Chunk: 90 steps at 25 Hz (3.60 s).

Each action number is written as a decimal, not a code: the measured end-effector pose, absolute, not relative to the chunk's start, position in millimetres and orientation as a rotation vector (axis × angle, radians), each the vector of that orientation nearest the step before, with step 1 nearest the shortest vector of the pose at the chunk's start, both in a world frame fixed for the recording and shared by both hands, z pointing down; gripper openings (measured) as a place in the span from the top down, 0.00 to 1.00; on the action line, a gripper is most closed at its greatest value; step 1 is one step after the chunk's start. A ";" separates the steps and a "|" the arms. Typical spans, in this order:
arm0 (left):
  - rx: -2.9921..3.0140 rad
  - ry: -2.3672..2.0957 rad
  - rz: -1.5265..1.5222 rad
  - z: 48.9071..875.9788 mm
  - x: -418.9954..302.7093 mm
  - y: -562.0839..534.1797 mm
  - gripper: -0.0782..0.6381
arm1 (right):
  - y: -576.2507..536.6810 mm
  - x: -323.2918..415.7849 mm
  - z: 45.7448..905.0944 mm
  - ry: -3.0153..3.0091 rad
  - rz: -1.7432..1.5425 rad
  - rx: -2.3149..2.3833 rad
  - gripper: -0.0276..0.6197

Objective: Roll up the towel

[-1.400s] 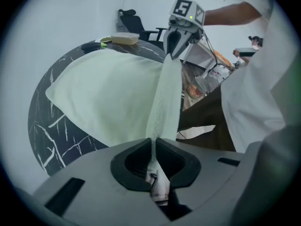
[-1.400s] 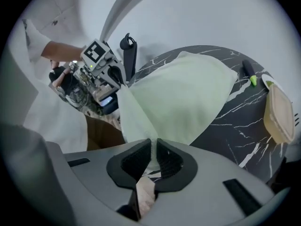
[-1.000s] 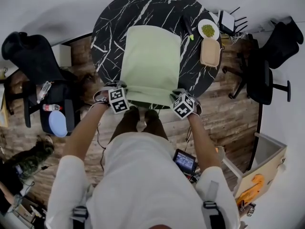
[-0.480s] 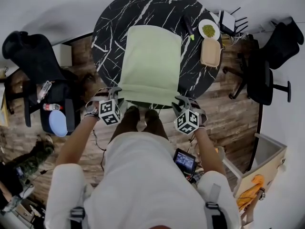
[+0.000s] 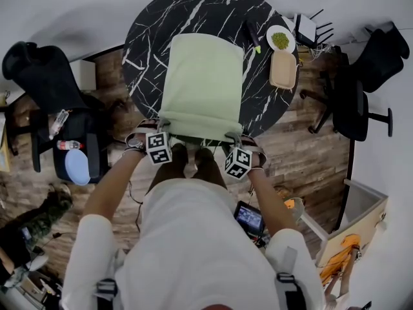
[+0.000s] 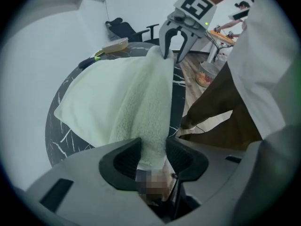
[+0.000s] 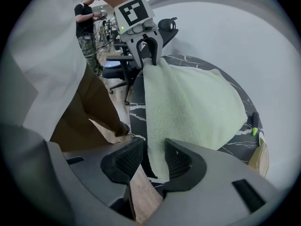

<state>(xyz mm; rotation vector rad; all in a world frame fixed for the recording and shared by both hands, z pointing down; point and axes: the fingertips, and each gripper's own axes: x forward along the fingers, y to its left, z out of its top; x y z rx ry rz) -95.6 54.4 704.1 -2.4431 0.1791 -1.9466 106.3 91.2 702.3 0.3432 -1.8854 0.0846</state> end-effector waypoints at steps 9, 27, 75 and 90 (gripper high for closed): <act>-2.414 0.180 -1.987 709.6 -91.4 42.2 0.76 | 72.0 107.1 705.6 -1.865 0.127 0.404 0.91; -2.599 -0.024 -1.982 676.8 -93.9 123.5 0.83 | 133.4 115.1 671.3 -1.897 0.306 0.249 0.93; -2.680 -0.229 -2.132 668.1 -91.2 70.3 0.82 | 73.4 116.7 654.9 -1.904 0.611 0.101 0.92; -2.690 0.164 -2.150 705.5 -89.6 26.9 0.81 | 23.4 118.6 702.9 -1.852 0.374 0.404 0.90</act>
